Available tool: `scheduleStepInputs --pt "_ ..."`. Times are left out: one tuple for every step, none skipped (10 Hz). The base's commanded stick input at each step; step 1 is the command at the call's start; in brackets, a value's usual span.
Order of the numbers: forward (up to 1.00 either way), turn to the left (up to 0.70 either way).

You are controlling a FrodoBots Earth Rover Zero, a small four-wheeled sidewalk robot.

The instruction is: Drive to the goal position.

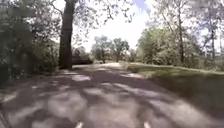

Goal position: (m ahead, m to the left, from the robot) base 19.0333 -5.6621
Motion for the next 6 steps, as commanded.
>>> scheduleStepInputs --pt "1.00 0.00" --pt "1.00 0.00" --pt "1.00 0.00" --pt "1.00 0.00" --pt "1.00 0.00" --pt "1.00 0.00"
